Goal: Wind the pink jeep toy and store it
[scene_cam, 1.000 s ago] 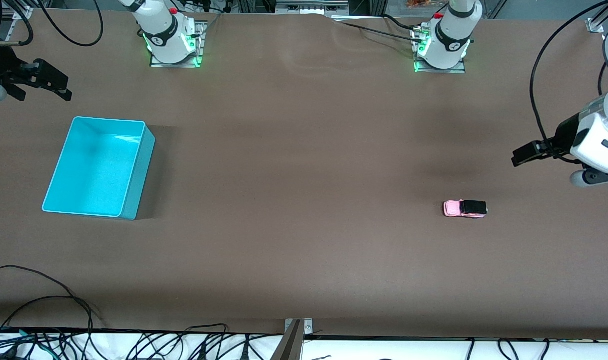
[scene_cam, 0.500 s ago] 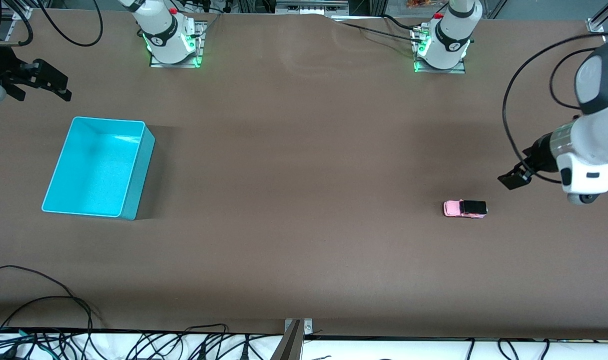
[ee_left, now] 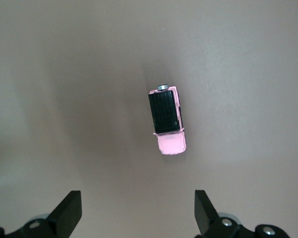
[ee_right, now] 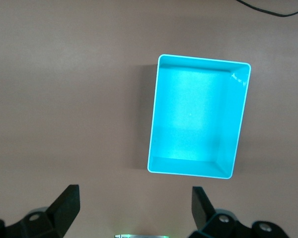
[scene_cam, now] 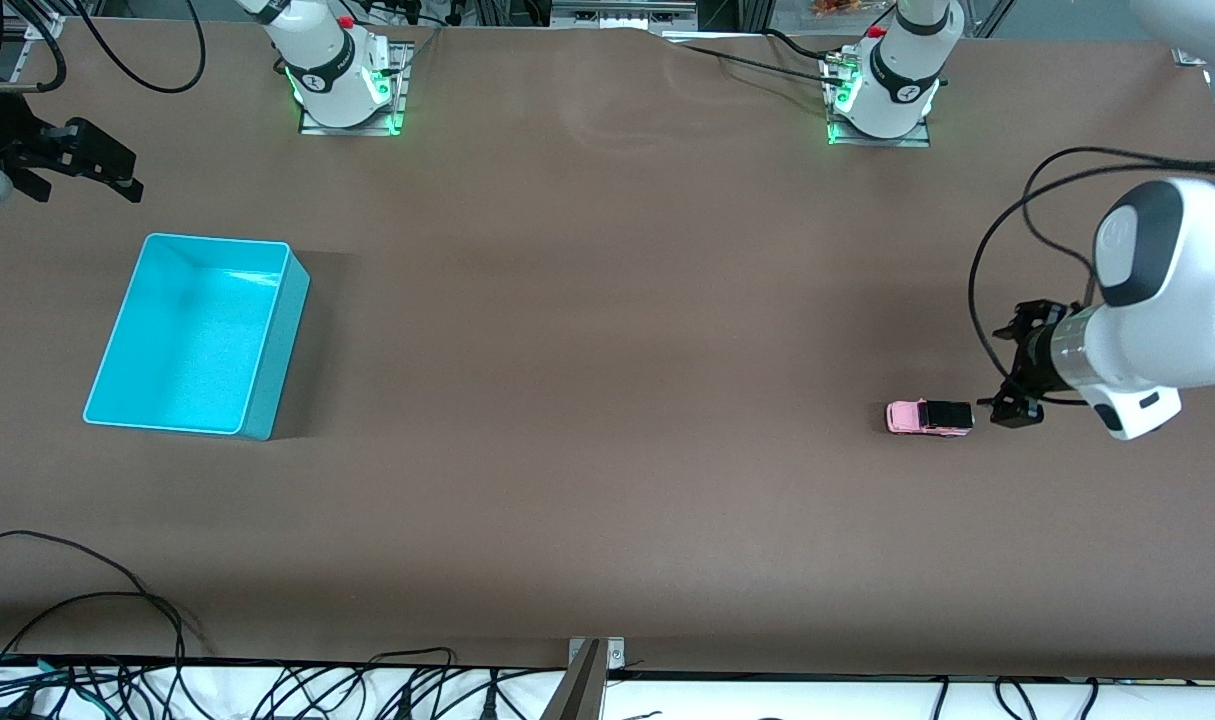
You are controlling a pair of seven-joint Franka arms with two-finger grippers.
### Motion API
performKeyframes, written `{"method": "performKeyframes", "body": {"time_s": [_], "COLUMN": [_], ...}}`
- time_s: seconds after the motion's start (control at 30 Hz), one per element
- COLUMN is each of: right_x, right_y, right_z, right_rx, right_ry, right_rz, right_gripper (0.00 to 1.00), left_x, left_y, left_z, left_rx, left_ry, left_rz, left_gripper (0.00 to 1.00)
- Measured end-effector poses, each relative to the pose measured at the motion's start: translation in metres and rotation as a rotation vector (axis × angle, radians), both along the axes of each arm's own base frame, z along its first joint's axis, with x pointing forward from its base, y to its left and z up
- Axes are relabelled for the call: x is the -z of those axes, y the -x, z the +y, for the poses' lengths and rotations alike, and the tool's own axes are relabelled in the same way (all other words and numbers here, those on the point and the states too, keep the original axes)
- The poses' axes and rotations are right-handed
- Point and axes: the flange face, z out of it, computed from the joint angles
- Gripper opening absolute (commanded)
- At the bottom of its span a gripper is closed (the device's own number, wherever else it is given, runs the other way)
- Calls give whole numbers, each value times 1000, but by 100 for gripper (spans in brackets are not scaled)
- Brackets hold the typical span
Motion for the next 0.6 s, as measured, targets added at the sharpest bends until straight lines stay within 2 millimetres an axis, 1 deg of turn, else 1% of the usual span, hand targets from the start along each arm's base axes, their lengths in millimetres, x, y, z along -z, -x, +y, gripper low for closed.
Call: {"method": "performKeyframes", "body": {"time_s": [0.17,0.6], "right_x": [0,0], "right_y": [0,0], "right_z": [0,0], "right_rx": [0,0], "right_ry": [0,0], "right_rz": [0,1], "right_gripper": [100,100], "left_x": [27,99], "left_y": [-7,-16], "left_z": [5,18], "left_rx": [-91,-188], "left_ry": [-13,-48], "left_rz": [6,21], "left_gripper": [100,100]}}
